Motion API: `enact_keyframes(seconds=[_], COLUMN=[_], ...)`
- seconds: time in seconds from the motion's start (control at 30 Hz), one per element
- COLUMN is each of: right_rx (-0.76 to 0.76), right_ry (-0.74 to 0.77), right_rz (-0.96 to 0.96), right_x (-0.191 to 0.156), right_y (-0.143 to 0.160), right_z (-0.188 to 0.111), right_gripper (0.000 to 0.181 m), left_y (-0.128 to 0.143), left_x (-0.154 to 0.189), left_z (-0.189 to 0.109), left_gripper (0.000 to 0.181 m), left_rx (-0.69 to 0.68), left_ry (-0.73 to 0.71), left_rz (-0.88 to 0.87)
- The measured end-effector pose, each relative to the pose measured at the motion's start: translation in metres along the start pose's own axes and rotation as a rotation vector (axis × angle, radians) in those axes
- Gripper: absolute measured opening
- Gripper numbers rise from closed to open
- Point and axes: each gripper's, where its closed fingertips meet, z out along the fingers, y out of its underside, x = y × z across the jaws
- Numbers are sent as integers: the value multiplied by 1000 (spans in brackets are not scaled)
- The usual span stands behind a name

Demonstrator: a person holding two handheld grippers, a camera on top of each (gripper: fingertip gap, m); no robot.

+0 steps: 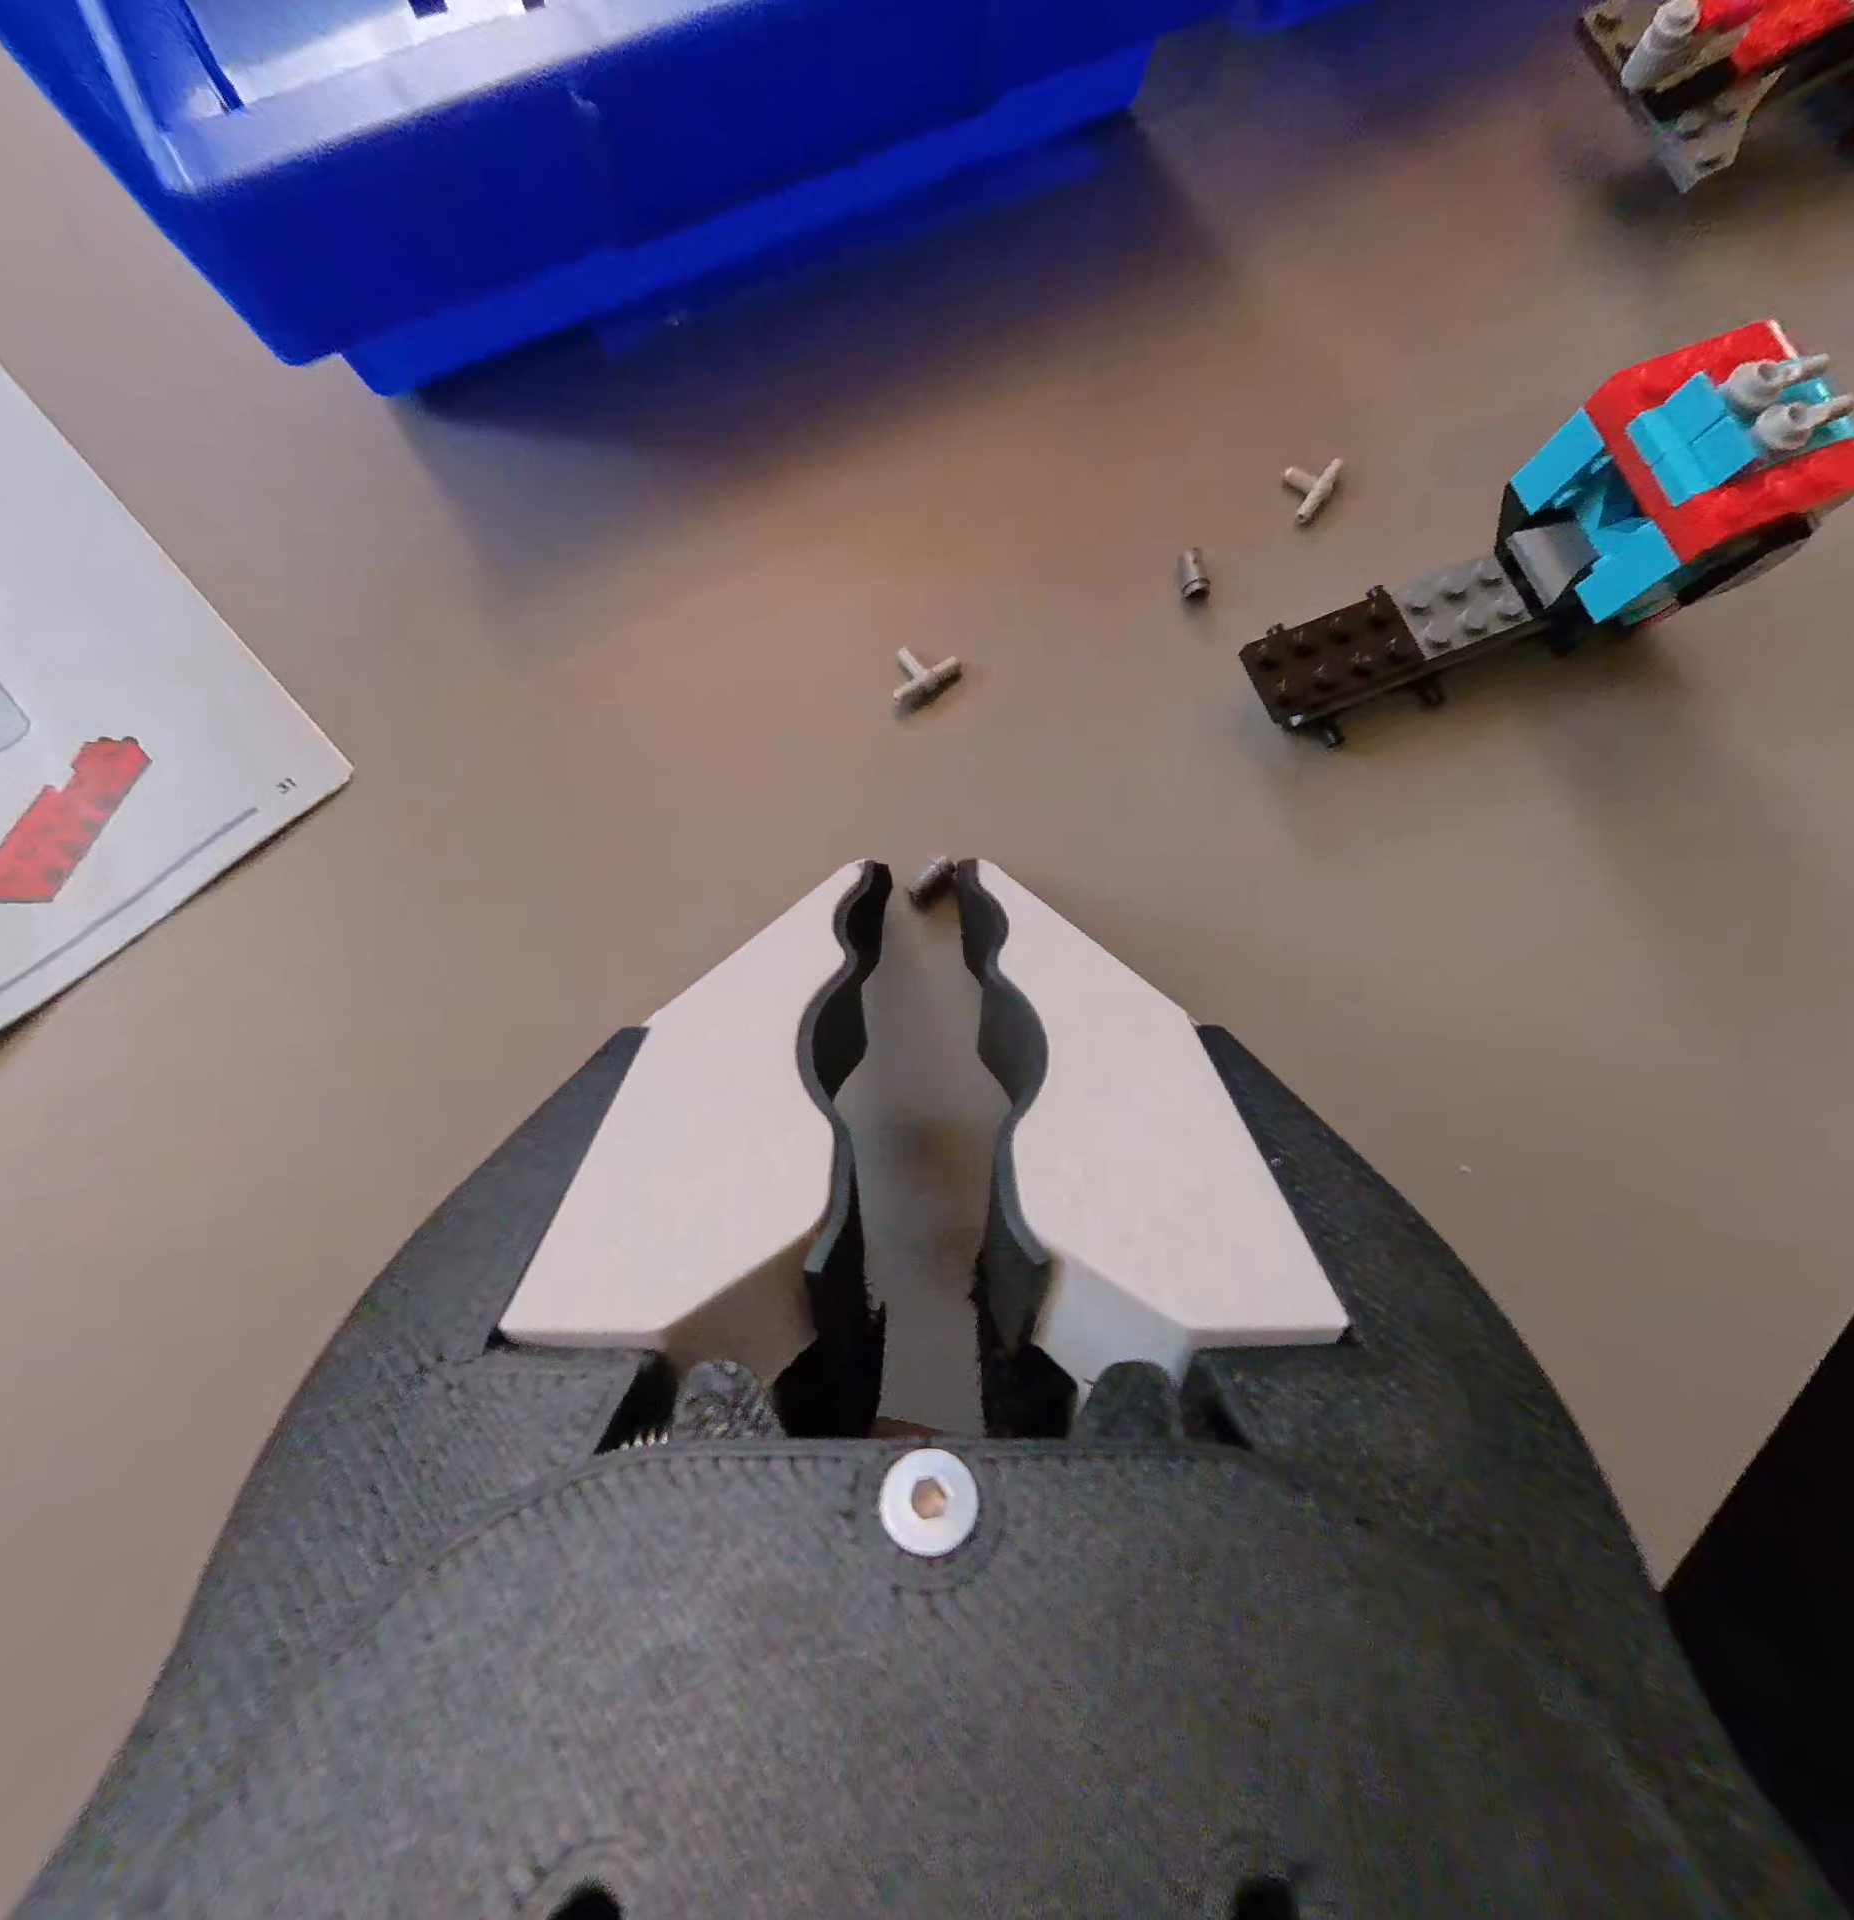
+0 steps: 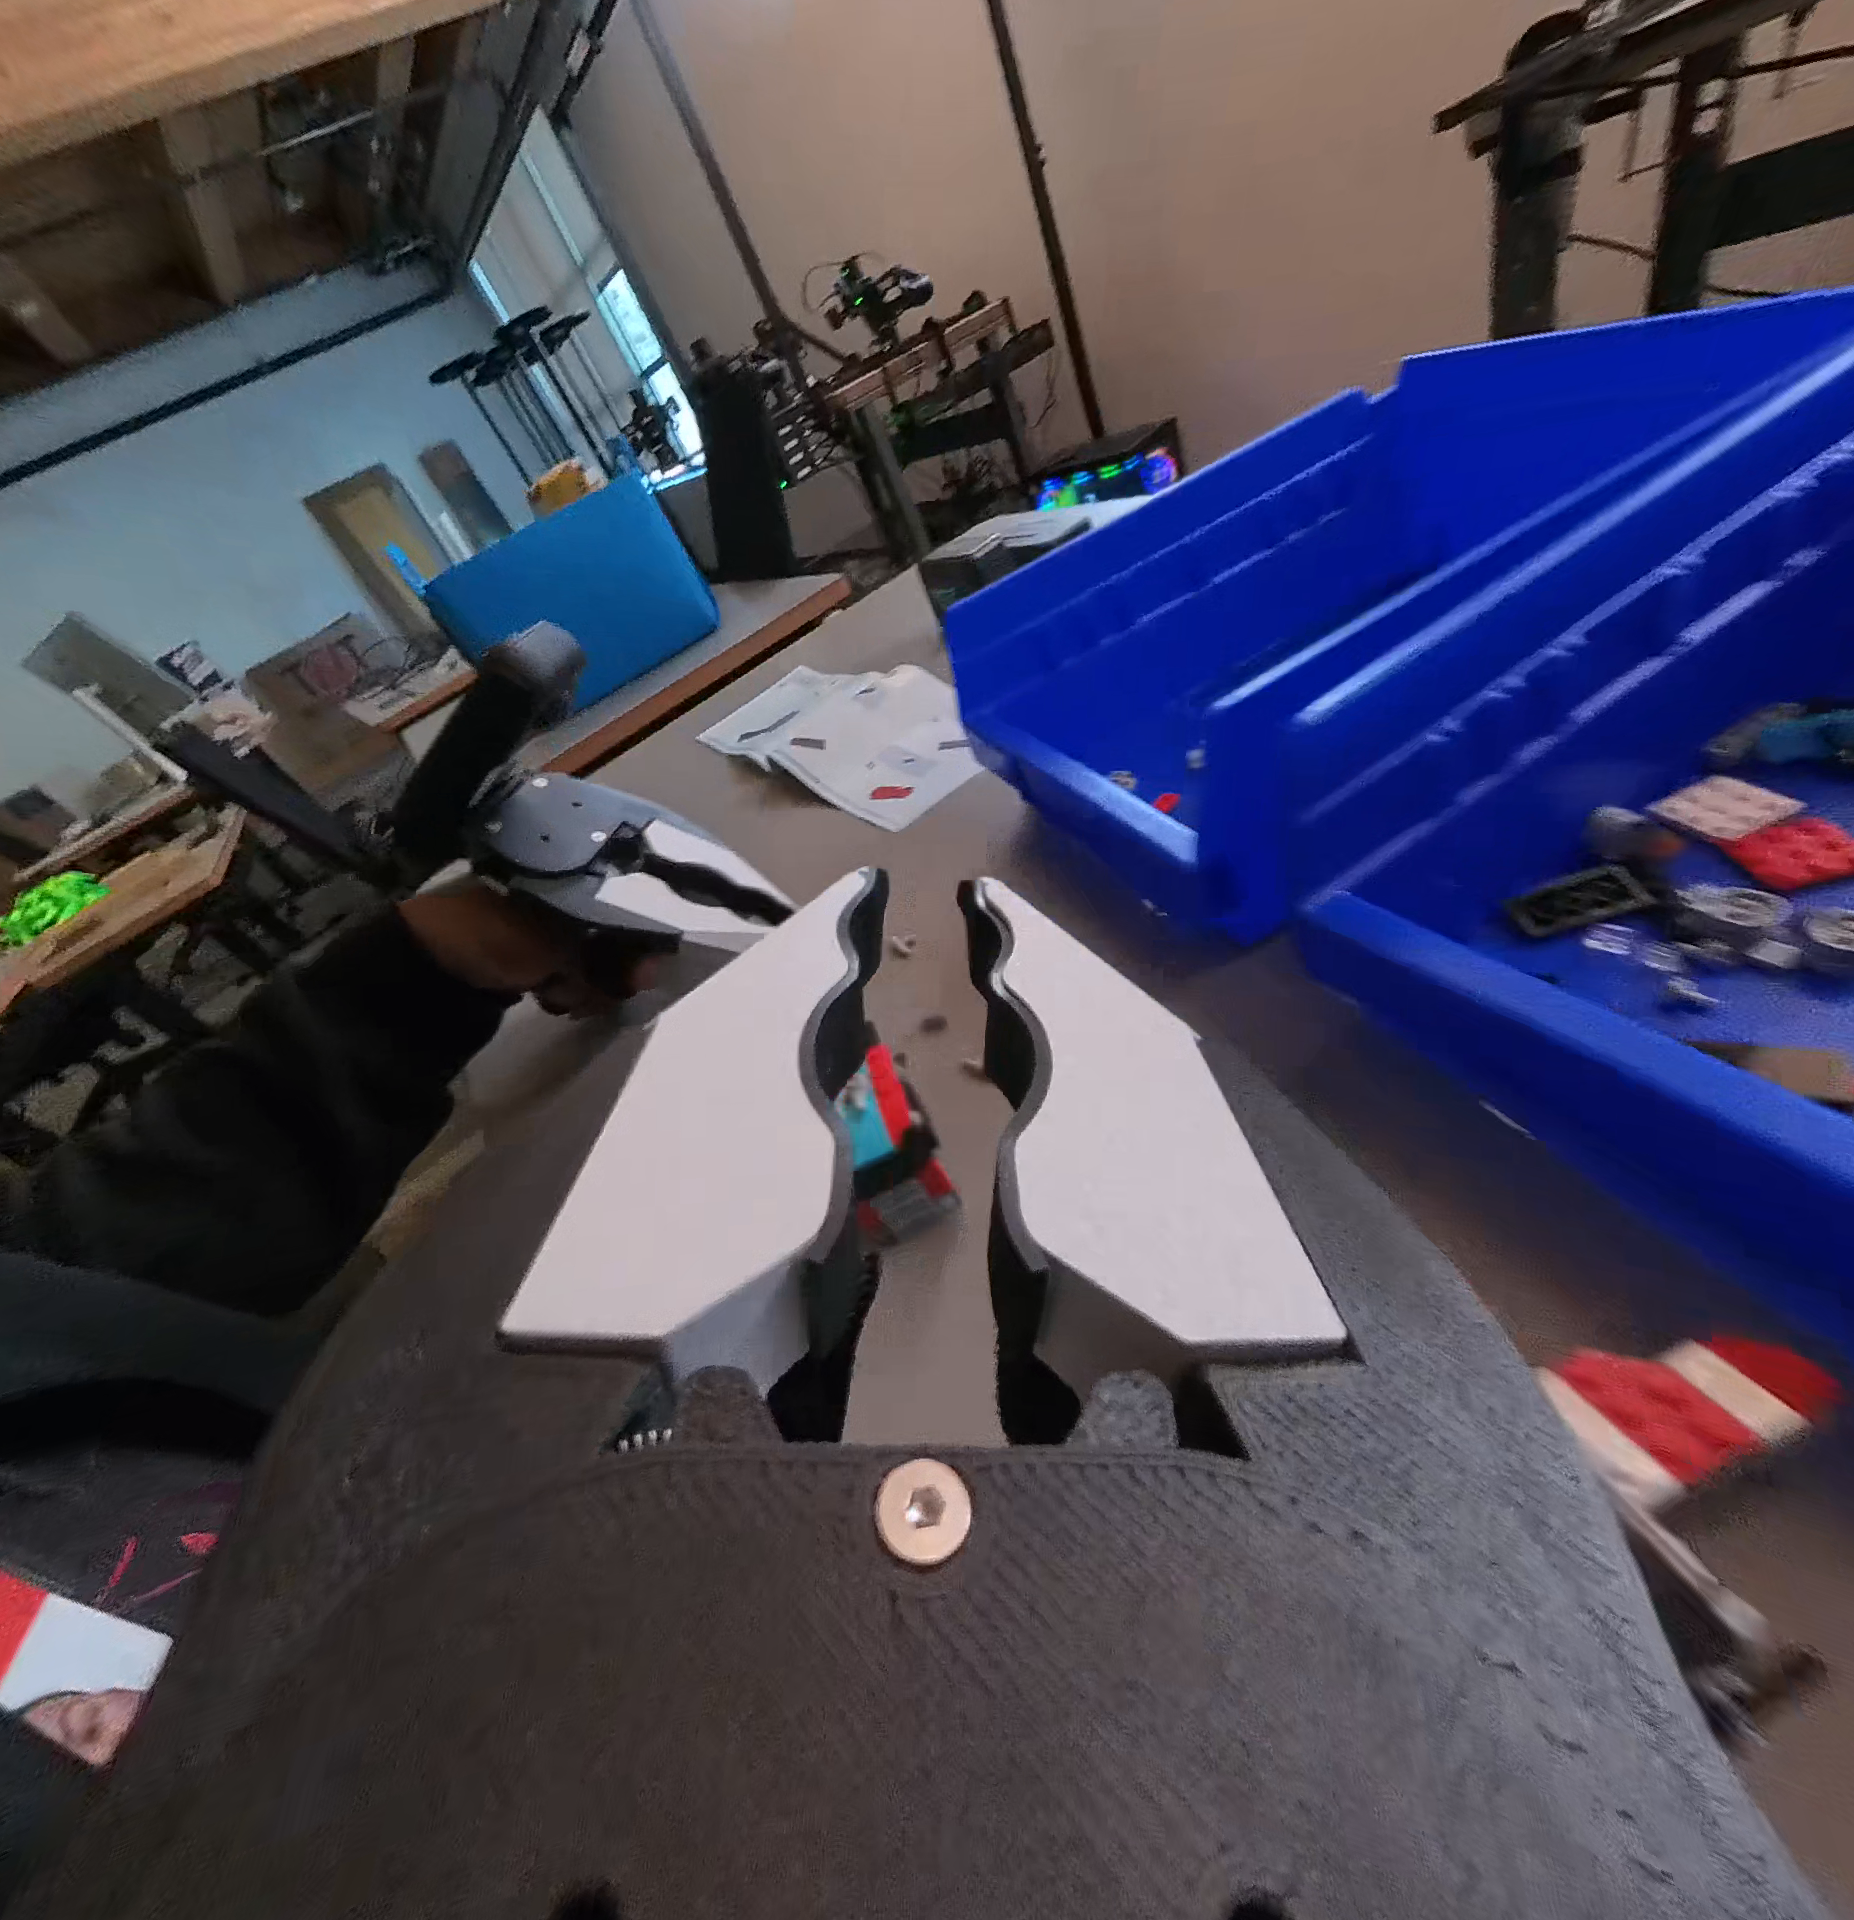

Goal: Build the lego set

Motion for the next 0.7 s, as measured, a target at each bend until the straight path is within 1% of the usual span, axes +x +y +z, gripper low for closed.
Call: enact_keyframes(seconds=[0.03, 0.17, 0.3, 0.37, 0.5, 0.6, 0.7], right_rx=[-17, -92, -194, -266, -413, -504, -542], right_ry=[-13, -46, -46, -20, 5, -2, -33], right_rz=[-11, -64, -126, -168, -239, -279, -298], right_x=[-10, -43, -62, -64, -70, -79, -88], right_y=[2, 12, 22, 29, 42, 53, 57], right_z=[8, 40, 78, 100, 144, 173, 194], right_gripper=[17, 16, 15, 15, 15, 16, 16], left_y=[-3, -20, -24, -28, -31, -29, -24], left_x=[-1, -10, -33, -37, -46, -44, -42], left_z=[-3, -25, -47, -65, -96, -115, -125], left_gripper=[17, 23, 24, 24, 24, 24, 24], left_rx=[25, 201, 403, 518, 698, 773, 786], left_ry=[6, 58, 98, 160, 313, 426, 493], left_rz=[1, -75, -251, -347, -489, -529, -549])
